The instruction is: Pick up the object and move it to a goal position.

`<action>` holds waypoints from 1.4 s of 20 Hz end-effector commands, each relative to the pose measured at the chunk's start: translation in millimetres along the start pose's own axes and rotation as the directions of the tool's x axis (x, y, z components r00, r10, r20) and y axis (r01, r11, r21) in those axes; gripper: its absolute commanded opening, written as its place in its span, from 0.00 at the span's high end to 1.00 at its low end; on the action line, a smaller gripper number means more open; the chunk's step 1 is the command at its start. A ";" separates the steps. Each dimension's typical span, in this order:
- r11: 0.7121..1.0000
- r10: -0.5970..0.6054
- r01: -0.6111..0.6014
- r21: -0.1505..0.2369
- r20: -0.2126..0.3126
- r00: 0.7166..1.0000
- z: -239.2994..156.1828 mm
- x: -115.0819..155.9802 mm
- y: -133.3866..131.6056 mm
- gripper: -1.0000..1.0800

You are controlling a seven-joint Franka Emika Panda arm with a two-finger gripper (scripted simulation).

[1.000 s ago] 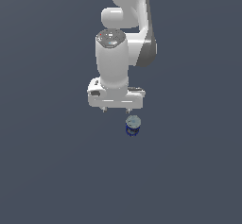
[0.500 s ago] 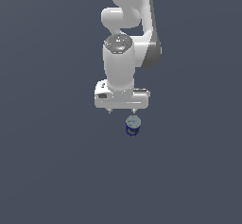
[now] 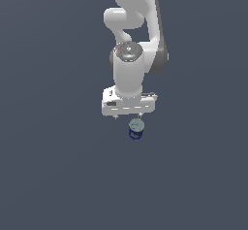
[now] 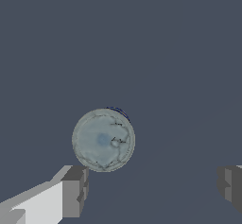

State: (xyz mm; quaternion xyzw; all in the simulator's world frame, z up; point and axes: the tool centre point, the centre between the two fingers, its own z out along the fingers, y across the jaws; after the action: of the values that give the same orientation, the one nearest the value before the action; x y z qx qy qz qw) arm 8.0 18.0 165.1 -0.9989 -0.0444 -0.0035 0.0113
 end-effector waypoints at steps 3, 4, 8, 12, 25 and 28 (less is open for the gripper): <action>0.993 -0.121 0.121 -0.009 0.005 0.993 14.5 2.2 -13.6 0.04; 0.989 -0.151 0.151 -0.010 0.006 0.989 18.1 2.6 -17.0 0.04; 0.969 -0.248 0.248 -0.015 0.011 0.969 29.7 3.9 -28.3 0.04; 0.950 -0.311 0.311 -0.017 0.014 0.950 37.5 4.5 -36.0 0.04; 0.940 -0.342 0.342 -0.018 0.015 0.940 55.8 4.1 -39.5 0.04; 0.939 -0.344 0.344 -0.018 0.015 0.939 72.8 3.3 -39.6 0.04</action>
State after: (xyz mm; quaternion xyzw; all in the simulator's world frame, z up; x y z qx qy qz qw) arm 8.9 59.3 102.0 -0.9760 -0.2178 -0.0004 0.0001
